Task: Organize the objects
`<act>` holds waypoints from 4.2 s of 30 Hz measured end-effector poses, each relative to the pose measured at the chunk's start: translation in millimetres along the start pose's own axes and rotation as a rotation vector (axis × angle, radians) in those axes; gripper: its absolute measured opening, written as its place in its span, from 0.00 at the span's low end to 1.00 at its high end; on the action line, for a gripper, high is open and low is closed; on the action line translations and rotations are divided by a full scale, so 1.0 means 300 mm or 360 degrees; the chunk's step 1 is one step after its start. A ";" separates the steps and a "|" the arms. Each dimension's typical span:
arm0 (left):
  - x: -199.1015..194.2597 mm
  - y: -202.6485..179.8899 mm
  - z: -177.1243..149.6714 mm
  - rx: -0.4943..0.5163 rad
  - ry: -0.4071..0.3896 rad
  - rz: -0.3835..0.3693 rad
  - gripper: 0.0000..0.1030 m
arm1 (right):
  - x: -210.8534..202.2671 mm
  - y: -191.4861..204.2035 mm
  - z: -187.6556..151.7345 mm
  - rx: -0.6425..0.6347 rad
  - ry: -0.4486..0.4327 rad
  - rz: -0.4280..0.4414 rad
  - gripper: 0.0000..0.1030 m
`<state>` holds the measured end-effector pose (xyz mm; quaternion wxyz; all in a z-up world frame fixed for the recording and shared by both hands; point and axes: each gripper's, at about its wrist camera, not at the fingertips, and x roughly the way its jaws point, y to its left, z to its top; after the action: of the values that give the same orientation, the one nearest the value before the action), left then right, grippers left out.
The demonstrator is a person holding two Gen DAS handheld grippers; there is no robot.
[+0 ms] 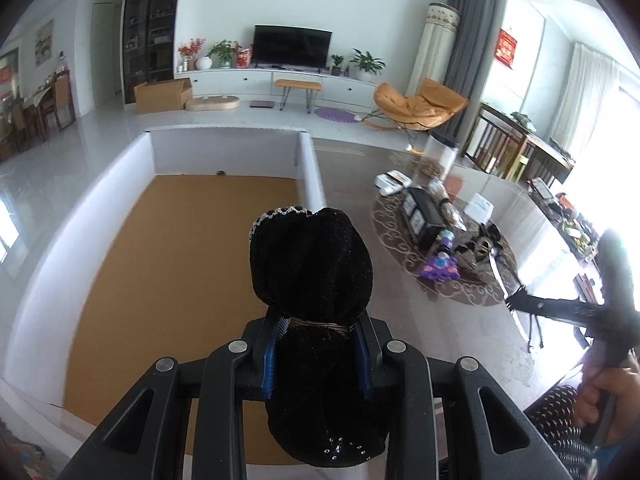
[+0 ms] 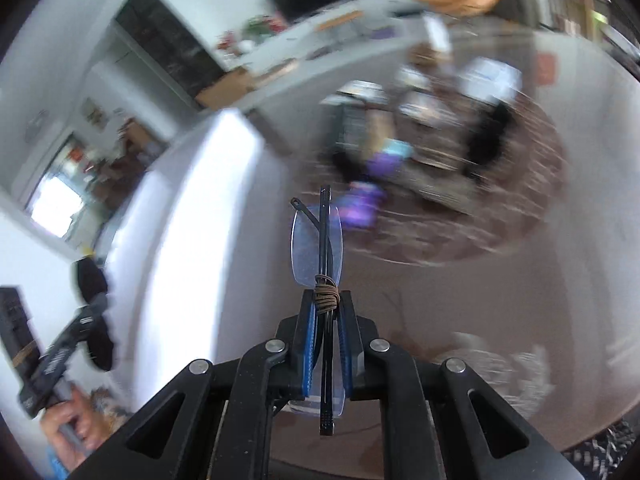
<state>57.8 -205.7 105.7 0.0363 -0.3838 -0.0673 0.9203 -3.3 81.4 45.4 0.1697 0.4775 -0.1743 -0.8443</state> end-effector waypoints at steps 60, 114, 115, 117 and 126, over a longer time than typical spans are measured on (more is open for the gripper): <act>0.615 -0.548 -0.203 0.0298 0.0325 0.0090 0.96 | 0.237 -0.367 -0.072 -0.0030 -0.0153 -0.0873 1.00; 0.691 -0.526 -0.138 0.0302 0.0274 0.0069 1.00 | 0.239 -0.359 -0.077 -0.0039 -0.0156 -0.0888 1.00; 0.686 -0.527 -0.142 0.0302 0.0274 0.0068 1.00 | 0.239 -0.359 -0.078 -0.0039 -0.0156 -0.0888 1.00; 0.686 -0.527 -0.142 0.0302 0.0274 0.0068 1.00 | 0.239 -0.359 -0.077 -0.0039 -0.0156 -0.0889 1.00; 0.687 -0.526 -0.141 0.0303 0.0274 0.0068 1.00 | 0.240 -0.360 -0.077 -0.0038 -0.0156 -0.0889 1.00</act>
<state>-54.5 -21.2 -44.5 0.0585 -0.4575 0.0318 0.8867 -31.3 140.9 -68.9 -0.0725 0.4636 -0.0339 -0.8824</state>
